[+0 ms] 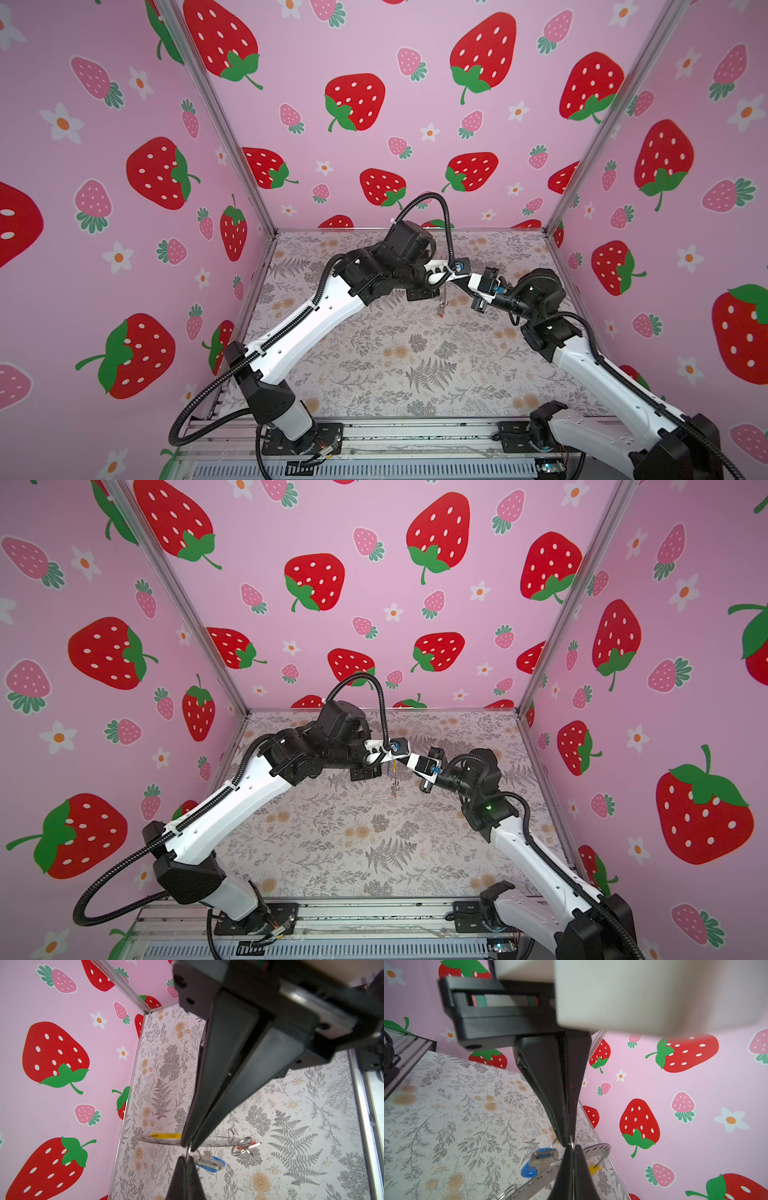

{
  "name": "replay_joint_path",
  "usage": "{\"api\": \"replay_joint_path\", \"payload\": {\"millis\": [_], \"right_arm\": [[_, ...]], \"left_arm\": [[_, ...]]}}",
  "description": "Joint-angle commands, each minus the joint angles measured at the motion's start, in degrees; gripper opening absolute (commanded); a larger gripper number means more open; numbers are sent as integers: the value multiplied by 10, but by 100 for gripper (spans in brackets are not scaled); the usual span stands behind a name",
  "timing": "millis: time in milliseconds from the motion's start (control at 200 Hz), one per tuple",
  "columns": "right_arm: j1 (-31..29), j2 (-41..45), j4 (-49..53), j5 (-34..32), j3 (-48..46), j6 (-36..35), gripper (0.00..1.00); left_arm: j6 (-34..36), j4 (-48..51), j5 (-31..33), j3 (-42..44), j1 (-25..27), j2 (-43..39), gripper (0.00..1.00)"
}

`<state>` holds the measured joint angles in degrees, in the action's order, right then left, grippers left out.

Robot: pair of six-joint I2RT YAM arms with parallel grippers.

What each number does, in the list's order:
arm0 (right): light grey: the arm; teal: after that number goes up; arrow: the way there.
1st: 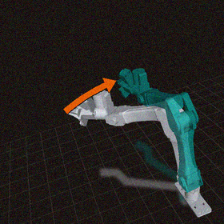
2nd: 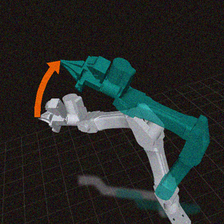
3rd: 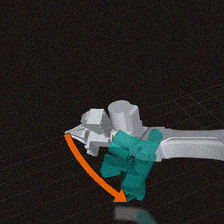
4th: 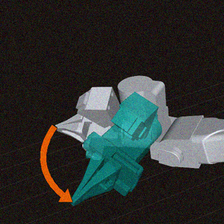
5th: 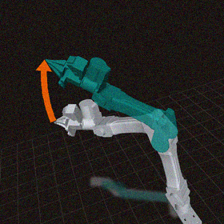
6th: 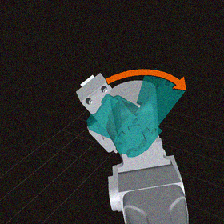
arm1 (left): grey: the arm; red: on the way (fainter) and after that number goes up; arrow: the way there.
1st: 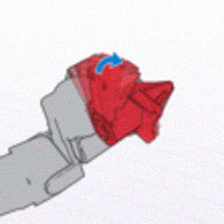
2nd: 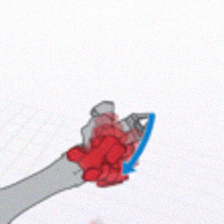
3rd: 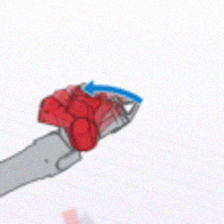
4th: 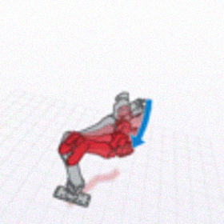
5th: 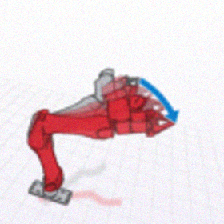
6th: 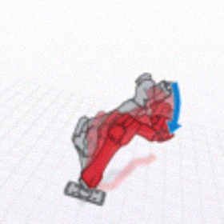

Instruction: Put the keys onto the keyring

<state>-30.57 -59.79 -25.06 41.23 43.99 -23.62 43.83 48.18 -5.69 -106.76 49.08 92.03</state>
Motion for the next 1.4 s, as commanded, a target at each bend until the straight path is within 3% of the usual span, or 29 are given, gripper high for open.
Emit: {"api": "replay_joint_path", "payload": {"millis": [0, 85, 205, 290, 520, 820, 1035, 1395], "right_arm": [[2, -1, -30, 5, -1, 9, 0], [2, 0, -54, 3, -8, 22, 0], [2, 1, -77, -1, -13, 39, 0], [2, 3, -91, -2, -13, 52, 0], [2, 0, -138, -6, -15, 96, 0], [2, -4, -148, -23, -13, 108, 0], [2, -3, -162, -27, -15, 118, 0], [2, -2, -174, -31, -19, 124, 0]], "left_arm": [[5, -25, -18, -2, 3, -17, 0], [2, -29, -31, 5, 2, -19, 2], [-15, -55, -27, 35, -3, -33, 34], [-39, -91, -34, 74, -18, -58, 41], [-121, -178, -84, 164, -51, -116, 34], [-185, -221, -143, 195, -51, -115, 30], [-207, -237, -140, 208, -52, -114, 37], [-222, -241, -139, 187, -51, -81, 25]]}}
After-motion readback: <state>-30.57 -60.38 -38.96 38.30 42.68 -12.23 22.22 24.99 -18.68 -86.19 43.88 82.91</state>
